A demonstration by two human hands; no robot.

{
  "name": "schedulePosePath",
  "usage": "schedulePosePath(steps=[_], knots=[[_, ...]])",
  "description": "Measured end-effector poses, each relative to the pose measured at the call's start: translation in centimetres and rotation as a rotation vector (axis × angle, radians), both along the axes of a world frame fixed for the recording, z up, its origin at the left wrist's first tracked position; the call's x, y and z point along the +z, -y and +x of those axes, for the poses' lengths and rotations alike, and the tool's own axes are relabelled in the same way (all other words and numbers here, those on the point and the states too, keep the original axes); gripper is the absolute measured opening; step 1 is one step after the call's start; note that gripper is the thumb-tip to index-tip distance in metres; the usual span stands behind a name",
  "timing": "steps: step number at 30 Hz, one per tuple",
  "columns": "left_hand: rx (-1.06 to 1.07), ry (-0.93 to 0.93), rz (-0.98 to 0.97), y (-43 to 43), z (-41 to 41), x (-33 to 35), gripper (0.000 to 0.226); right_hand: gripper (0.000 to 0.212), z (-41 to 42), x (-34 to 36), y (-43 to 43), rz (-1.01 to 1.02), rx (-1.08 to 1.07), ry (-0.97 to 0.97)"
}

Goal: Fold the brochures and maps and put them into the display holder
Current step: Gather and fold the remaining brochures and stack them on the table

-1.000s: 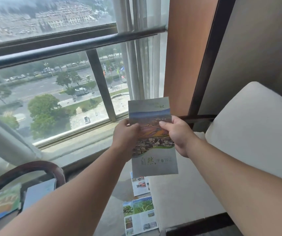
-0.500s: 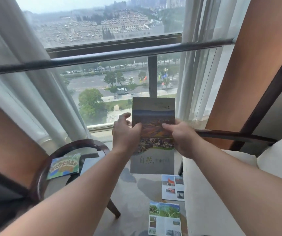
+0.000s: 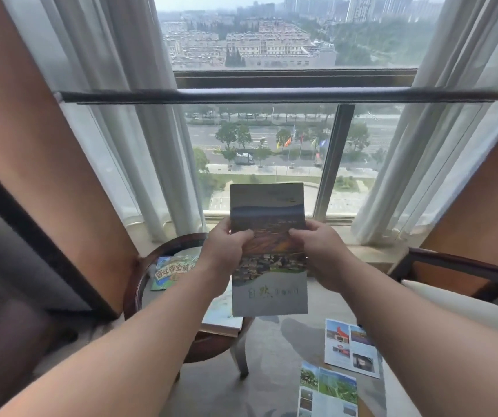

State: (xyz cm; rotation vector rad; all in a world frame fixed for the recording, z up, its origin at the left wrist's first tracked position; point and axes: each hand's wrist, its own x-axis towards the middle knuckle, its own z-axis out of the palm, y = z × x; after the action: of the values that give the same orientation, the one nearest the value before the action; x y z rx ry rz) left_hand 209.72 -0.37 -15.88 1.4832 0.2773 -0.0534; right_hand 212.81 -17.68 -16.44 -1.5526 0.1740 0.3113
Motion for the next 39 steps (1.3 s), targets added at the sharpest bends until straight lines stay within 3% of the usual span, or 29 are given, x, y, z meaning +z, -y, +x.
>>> schedulePosePath(steps=[8,15,21,27,39], knots=[[0.054,-0.143,0.291,-5.1,1.2,-6.3,0.020,0.013,3.3,-5.0,-5.6,-0.139,-0.039,-0.081],[0.073,-0.284,0.422,-7.8,5.3,-12.7,0.019,0.007,8.2,-11.8,-7.3,-0.433,0.048,-0.113],[-0.017,-0.458,0.726,-9.6,7.7,-20.1,0.012,0.005,10.6,-19.6,-9.1,-0.672,0.186,-0.183],[-0.051,-0.541,0.797,-10.9,10.4,-27.0,0.014,0.002,12.6,-26.7,-11.1,-0.773,0.214,-0.242],[-0.172,-0.519,0.918,-12.4,14.5,-36.5,0.033,0.035,15.1,-35.3,-14.0,-0.900,0.254,-0.284]])
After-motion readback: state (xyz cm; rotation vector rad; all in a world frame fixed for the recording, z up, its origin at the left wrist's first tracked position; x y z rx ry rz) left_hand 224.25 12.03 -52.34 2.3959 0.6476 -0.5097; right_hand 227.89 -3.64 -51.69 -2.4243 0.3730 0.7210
